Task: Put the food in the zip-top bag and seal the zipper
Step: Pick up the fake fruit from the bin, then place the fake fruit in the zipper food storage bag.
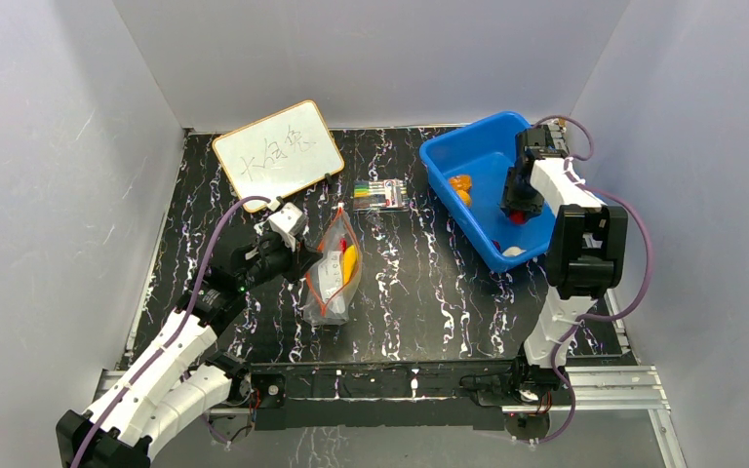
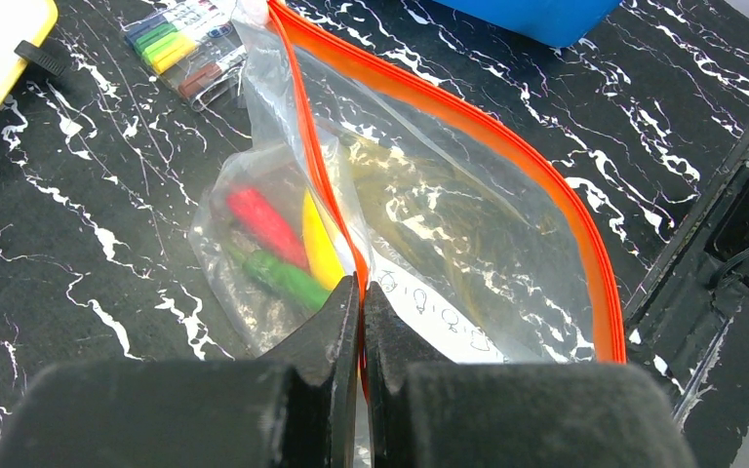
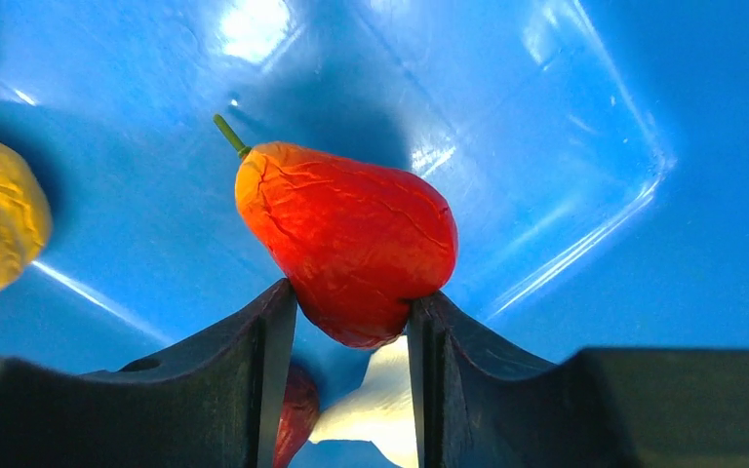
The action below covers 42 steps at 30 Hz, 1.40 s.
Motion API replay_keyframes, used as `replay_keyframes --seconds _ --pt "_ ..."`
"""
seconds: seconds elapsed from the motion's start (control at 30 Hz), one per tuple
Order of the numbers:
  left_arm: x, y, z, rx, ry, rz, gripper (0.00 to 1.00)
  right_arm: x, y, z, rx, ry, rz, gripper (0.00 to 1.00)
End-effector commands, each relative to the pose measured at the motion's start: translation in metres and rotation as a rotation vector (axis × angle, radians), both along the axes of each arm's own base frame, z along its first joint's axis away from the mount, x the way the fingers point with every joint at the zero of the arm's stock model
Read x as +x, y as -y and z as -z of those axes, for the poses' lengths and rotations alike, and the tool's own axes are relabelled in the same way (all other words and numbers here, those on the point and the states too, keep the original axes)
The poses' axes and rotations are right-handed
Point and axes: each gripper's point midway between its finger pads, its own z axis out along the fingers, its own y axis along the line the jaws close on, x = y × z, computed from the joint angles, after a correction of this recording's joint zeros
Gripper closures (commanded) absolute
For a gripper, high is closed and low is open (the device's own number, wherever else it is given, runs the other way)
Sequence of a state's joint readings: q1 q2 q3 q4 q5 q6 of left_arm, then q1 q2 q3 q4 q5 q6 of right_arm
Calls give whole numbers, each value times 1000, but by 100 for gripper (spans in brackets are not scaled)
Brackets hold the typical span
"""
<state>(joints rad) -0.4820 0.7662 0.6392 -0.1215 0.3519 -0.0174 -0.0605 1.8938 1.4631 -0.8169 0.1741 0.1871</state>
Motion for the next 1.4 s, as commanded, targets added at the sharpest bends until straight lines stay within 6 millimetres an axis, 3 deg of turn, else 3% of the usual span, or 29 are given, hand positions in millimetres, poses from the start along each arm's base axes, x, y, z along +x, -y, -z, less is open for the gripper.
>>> replay_keyframes --seconds 0.0,0.43,0.6,0.87,1.13,1.37 --pt "0 1 -7 3 32 9 100 27 -4 -43 -16 134 3 69" --pt "2 0 -6 -6 13 -18 100 30 -12 -84 -61 204 -16 71" --pt "3 4 -18 -38 4 -23 100 18 -36 -98 -63 226 -75 71" --pt "10 12 -39 -94 -34 -42 100 -4 -65 -140 -60 312 -143 71" --pt "19 15 -58 -122 -45 -73 100 -36 -133 -177 105 447 -367 71" --pt "25 19 -67 -118 -52 -68 100 -71 -218 -204 223 556 -673 71"
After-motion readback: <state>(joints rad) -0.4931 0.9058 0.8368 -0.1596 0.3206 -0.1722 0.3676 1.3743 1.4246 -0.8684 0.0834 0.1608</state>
